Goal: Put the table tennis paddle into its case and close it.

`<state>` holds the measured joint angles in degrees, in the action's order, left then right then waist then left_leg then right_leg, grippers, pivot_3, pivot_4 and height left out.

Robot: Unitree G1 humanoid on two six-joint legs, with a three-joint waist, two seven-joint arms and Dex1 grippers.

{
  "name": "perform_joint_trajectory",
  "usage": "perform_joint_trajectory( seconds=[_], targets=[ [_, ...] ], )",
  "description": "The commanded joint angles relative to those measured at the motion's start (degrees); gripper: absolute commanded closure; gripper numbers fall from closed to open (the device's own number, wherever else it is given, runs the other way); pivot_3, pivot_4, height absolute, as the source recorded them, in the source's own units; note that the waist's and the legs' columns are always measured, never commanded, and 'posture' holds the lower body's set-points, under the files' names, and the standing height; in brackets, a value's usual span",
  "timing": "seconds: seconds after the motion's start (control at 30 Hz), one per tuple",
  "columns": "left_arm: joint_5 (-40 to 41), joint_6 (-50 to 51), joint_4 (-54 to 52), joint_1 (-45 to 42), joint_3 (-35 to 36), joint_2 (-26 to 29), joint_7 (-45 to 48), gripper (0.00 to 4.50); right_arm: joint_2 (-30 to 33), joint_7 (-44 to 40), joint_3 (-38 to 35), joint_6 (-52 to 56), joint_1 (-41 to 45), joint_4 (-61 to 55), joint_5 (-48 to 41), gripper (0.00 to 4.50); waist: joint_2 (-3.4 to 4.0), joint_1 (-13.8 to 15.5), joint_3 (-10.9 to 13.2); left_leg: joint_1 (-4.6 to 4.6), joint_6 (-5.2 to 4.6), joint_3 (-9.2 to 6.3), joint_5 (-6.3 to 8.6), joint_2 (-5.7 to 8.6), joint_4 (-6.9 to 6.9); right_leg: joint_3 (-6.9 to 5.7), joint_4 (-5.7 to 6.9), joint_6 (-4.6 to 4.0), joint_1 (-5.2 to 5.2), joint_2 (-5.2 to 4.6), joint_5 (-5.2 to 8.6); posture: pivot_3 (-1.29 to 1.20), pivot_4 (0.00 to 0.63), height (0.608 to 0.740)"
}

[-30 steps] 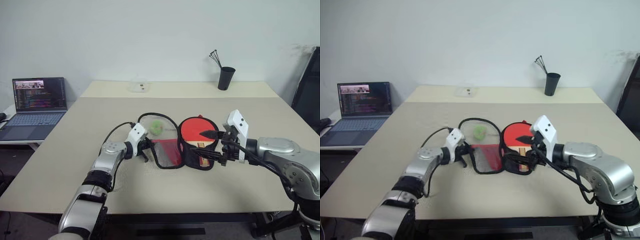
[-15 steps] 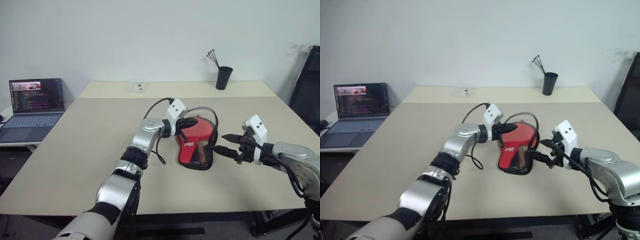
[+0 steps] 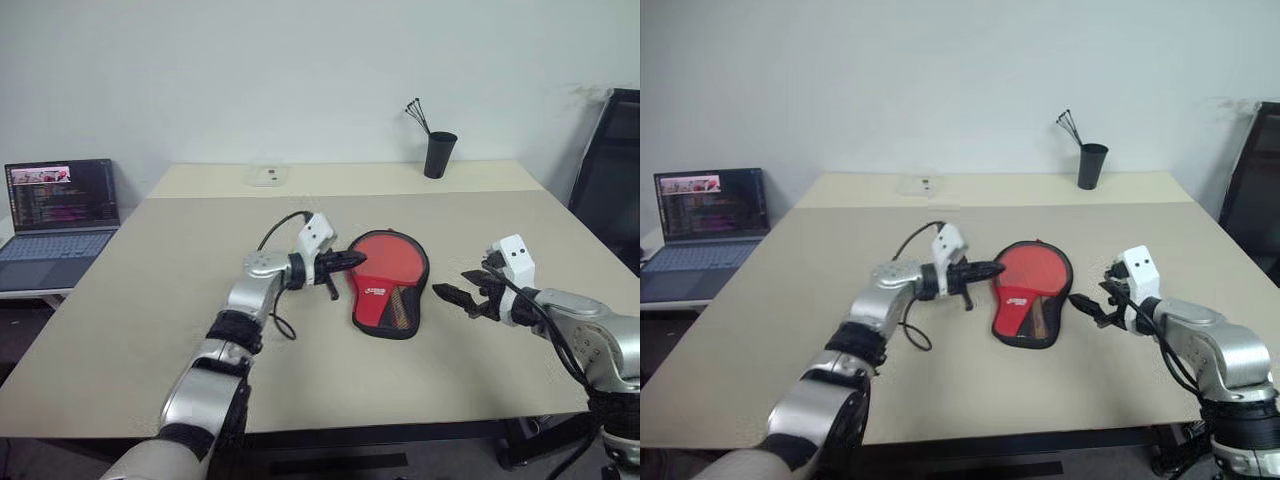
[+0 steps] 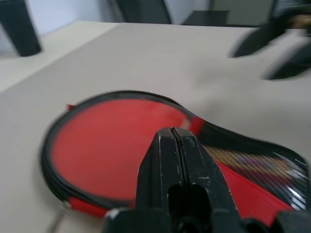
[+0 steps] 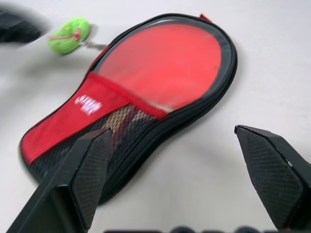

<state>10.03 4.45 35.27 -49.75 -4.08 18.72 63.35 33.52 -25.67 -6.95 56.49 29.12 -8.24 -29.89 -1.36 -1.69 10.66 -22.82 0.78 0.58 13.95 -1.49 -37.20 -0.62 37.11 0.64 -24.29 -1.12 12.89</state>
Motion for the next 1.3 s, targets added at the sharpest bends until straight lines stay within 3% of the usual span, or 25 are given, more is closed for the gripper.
perform_joint_trajectory(
  seconds=[0.03,0.37,0.63,0.87,0.97,1.3],
  targets=[
    [4.68,5.47,-12.37,3.14,3.22,4.03,1.39,4.5,-3.97,2.5,0.25,-2.53,4.22,6.43,2.1,0.03,0.0,-0.13,0.0,0.0,0.0,-0.01,0.0,-0.02,-0.01,0.02,0.02,0.0,0.0,0.01,0.0,0.0,0.15,0.74],
    [8.61,14.53,-29.28,13.58,5.19,11.56,-0.64,4.5,-10.28,2.13,1.55,-6.49,9.0,22.68,6.29,0.03,0.0,0.41,0.0,-0.04,0.0,-0.01,0.0,-0.01,-0.01,0.02,-0.04,-0.05,0.02,-0.07,-0.03,0.0,0.15,0.74],
    [9.19,15.54,-31.32,14.78,5.19,12.27,-2.05,4.5,-11.15,0.69,2.72,-3.91,7.01,21.76,6.72,0.03,0.01,0.27,-0.01,0.05,0.0,-0.02,0.0,-0.03,-0.02,0.0,0.03,-0.05,0.07,-0.03,-0.03,0.0,0.15,0.74],
    [8.67,14.35,-30.27,13.99,4.3,11.26,-2.62,4.5,-15.77,1.81,3.49,-0.85,7.13,19.51,6.46,0.03,-0.03,-0.27,-0.04,0.14,0.0,-0.01,0.0,-0.09,0.0,0.04,0.07,-0.06,0.07,0.03,-0.03,0.0,0.15,0.74],
    [8.58,14.01,-29.87,13.47,3.8,10.73,-2.7,4.5,-16.52,1.78,3.91,-0.95,7.92,20.23,7.11,0.65,-0.04,-0.27,-0.04,0.21,0.0,0.01,0.0,-0.09,0.01,0.04,0.12,-0.05,0.07,0.06,-0.03,0.0,0.15,0.74],
    [8.29,13.01,-29.61,15.44,3.59,12.42,-1.72,4.5,-18.55,3.39,1.66,-1.05,10.41,26.03,7.46,3.79,-0.07,-0.3,-0.09,0.38,0.0,0.06,0.0,-0.08,0.01,0.07,0.14,-0.01,0.14,0.11,-0.01,0.0,0.15,0.74]
  ],
)
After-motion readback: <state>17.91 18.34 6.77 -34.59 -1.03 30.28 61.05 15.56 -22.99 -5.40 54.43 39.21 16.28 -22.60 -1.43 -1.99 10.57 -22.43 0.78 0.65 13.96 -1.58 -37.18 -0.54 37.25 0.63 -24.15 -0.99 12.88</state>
